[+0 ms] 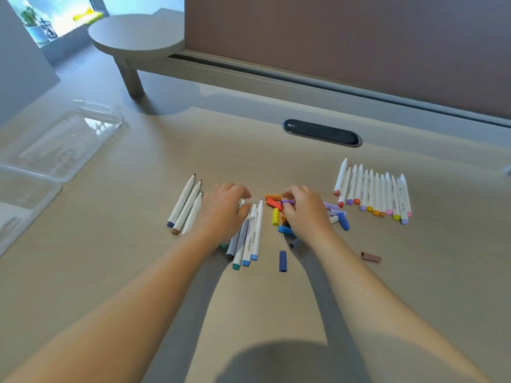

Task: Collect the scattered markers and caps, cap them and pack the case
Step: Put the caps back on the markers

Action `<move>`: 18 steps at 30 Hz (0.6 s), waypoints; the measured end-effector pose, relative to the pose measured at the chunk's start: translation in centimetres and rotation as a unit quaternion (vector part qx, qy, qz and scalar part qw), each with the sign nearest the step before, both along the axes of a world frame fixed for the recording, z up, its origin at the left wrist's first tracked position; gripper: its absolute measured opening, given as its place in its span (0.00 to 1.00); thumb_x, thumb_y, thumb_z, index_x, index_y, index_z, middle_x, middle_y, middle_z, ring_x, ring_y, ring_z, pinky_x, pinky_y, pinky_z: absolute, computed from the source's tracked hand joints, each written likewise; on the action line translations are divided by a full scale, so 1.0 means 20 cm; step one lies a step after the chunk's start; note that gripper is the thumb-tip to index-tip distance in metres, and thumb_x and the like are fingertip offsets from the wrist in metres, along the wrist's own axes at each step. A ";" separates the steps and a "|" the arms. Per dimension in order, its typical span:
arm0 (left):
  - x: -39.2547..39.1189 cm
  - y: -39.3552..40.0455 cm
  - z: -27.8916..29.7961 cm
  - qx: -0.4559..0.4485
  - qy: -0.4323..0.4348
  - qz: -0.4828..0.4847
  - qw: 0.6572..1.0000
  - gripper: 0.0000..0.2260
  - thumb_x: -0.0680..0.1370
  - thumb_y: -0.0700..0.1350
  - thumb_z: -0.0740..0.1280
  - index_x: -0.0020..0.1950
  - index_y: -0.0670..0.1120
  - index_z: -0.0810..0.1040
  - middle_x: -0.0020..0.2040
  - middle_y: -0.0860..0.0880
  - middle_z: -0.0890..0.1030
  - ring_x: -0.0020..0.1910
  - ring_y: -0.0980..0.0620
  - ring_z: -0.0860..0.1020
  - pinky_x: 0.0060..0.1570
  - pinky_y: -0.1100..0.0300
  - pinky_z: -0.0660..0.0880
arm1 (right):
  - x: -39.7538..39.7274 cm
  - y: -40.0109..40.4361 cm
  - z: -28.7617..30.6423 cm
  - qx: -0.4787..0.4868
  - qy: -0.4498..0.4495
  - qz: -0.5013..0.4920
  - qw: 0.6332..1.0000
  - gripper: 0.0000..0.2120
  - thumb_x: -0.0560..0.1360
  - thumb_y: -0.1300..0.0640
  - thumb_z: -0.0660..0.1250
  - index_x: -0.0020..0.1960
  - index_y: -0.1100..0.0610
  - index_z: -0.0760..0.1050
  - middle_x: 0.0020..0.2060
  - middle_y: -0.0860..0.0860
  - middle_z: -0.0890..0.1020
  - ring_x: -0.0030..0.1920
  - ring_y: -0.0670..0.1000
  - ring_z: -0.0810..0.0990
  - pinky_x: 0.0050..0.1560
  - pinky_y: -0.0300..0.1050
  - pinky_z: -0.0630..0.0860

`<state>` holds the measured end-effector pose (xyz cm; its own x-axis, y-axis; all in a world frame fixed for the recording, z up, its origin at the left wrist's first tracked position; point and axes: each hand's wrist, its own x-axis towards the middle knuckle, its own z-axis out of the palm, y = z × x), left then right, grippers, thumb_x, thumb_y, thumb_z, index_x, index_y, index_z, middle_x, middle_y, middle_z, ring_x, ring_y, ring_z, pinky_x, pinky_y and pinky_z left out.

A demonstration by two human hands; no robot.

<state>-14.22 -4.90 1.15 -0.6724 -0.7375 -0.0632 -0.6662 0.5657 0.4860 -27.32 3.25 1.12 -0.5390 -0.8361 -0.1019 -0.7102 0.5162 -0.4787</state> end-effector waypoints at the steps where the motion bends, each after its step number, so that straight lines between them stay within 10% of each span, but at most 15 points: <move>1: 0.05 -0.02 -0.01 -0.008 0.012 0.014 1.000 0.13 0.80 0.46 0.58 0.63 0.47 0.72 0.63 0.49 0.73 0.64 0.49 0.68 0.62 0.57 0.63 | 0.03 -0.03 -0.01 -0.005 0.010 0.014 1.000 0.12 0.79 0.61 0.56 0.59 0.59 0.72 0.57 0.54 0.75 0.58 0.51 0.70 0.55 0.42 0.68; 18: 0.61 0.06 -0.20 -0.096 0.135 0.196 0.967 0.12 0.79 0.41 0.60 0.61 0.40 0.73 0.62 0.41 0.74 0.60 0.44 0.72 0.58 0.56 0.67 | 0.24 0.15 -0.11 -0.158 0.096 0.069 0.980 0.12 0.78 0.62 0.58 0.57 0.61 0.75 0.55 0.57 0.78 0.55 0.55 0.74 0.47 0.40 0.65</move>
